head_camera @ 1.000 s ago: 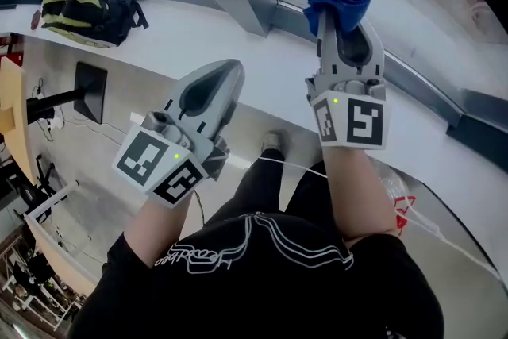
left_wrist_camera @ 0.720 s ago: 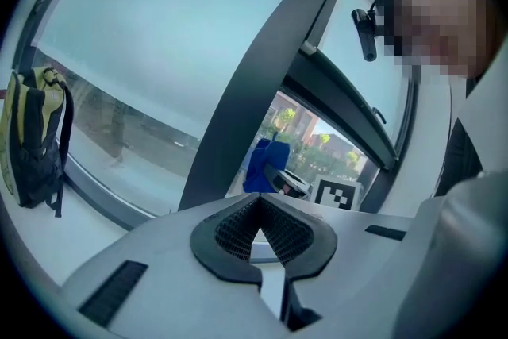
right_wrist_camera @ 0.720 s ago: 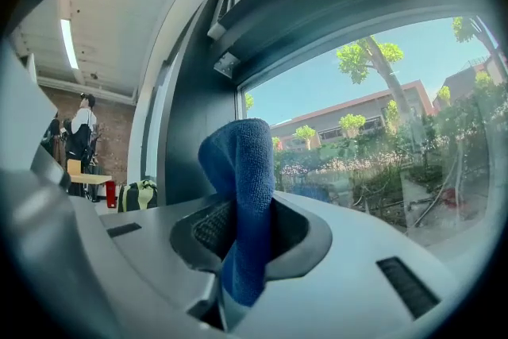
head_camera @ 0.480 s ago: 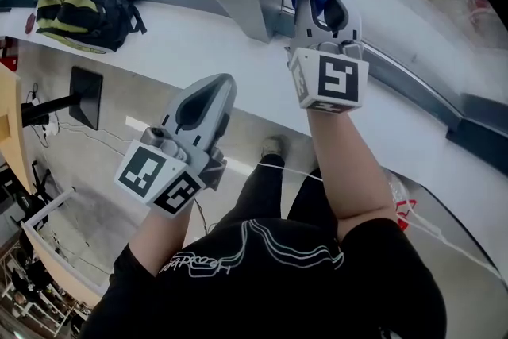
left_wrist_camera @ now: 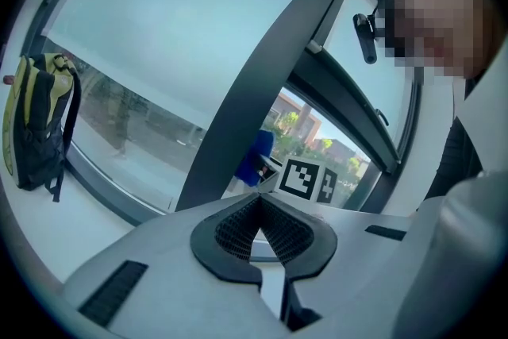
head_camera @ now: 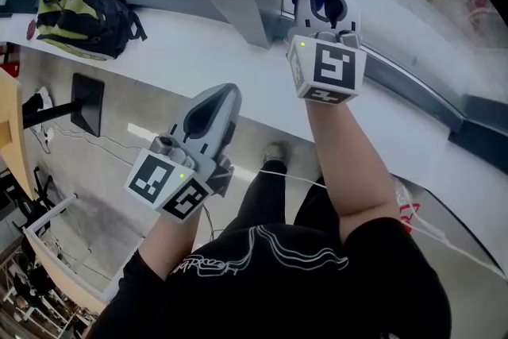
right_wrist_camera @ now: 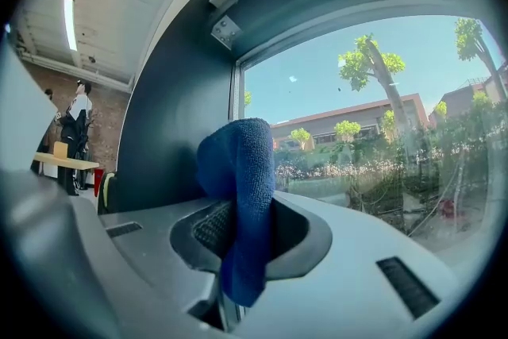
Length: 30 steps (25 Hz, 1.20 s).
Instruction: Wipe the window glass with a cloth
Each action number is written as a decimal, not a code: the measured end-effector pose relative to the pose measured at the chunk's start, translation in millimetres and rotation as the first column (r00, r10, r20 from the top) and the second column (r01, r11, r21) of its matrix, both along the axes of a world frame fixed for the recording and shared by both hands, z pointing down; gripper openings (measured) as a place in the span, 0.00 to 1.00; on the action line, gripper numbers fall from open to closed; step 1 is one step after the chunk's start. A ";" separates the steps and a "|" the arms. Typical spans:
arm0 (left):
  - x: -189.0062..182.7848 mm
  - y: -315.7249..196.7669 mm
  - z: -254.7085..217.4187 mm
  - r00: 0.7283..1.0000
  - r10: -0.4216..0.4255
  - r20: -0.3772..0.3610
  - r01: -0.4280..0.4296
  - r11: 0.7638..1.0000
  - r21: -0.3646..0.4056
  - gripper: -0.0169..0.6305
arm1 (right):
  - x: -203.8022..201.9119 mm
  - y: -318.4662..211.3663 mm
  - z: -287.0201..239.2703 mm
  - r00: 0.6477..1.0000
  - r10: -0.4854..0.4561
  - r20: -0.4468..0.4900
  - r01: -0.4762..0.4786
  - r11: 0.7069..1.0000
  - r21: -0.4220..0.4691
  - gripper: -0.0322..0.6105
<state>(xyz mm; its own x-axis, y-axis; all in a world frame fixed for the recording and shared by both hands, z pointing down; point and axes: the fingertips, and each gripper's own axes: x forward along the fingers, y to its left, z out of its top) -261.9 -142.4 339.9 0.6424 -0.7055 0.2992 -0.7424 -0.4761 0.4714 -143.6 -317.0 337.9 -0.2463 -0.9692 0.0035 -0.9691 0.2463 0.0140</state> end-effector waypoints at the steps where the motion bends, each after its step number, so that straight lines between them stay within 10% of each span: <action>1: 1.6 0.4 0.9 1.000 0.000 -0.001 0.000 1.000 0.000 0.04 | 1.0 0.0 -0.3 1.000 0.000 -0.002 0.000 1.000 0.003 0.16; 30: 177.5 51.3 50.1 0.987 0.153 -0.044 -0.155 0.987 -0.048 0.04 | 206.6 78.5 -1.1 0.993 0.116 -0.036 -0.115 0.992 0.046 0.16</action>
<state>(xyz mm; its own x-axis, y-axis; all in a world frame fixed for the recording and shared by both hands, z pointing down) -84.4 -91.1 390.0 0.7544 -0.5817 0.3041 -0.6420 -0.5576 0.5263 63.0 -238.5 336.8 -0.1332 -0.9906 -0.0320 -0.9895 0.1311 0.0602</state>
